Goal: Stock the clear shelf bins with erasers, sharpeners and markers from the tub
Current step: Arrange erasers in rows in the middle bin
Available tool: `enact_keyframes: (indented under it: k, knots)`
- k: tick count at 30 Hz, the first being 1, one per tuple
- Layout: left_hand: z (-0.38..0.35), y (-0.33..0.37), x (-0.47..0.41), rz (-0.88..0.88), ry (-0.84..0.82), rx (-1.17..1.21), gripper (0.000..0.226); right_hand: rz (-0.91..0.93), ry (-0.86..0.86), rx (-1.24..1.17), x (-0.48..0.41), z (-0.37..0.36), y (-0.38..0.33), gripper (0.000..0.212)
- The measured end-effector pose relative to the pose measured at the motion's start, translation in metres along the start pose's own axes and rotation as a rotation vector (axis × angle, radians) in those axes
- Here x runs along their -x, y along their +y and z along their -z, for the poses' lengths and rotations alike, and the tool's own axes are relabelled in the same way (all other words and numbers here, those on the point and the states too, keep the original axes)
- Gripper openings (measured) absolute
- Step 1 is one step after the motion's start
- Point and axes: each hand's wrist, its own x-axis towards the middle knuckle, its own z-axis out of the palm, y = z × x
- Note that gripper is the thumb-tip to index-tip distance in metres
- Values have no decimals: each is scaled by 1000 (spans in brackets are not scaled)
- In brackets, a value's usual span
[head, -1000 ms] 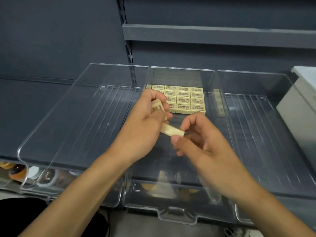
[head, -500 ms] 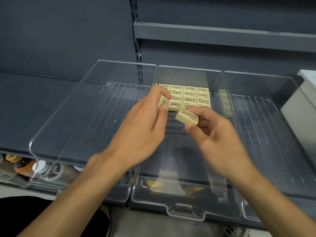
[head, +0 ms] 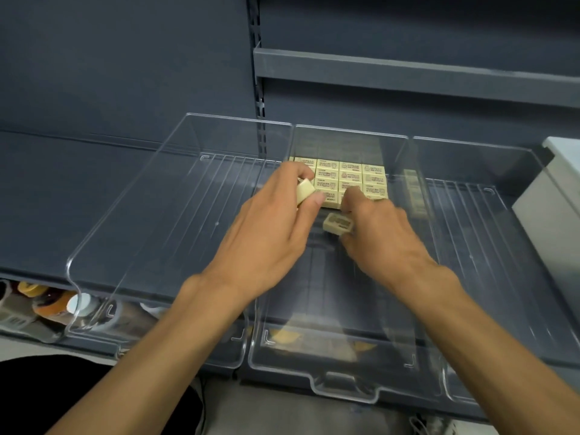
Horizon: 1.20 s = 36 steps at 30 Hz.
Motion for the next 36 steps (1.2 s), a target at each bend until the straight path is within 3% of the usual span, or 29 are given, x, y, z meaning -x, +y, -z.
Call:
enact_keyframes:
  k: [3,10,14,19,22,28,32,36]
  knots:
    - [0,2,0,32,-22,1,25,-6,-40,26,-8,-7,-6,30]
    - [-3,5,-2,26,-33,-58,21,25,110,-39,-27,-31,-9,33]
    - [-3,5,-3,42,-26,-35,20,44,196,-77,-19,-40,-7,19]
    - [-3,3,-2,43,-20,-29,21,2,208,-263,-18,-45,-8,19]
    - [-3,1,-2,34,-24,-35,23,31,163,-334,-13,-43,-4,24]
    - [-5,-5,-2,-14,-56,-62,34,109,-106,-506,-3,-15,0,39]
    - [-6,-8,-2,-2,-40,22,34,143,-85,-494,9,2,12,37]
    - [-8,-12,-4,-94,-47,119,27,180,-7,-812,35,17,31,23]
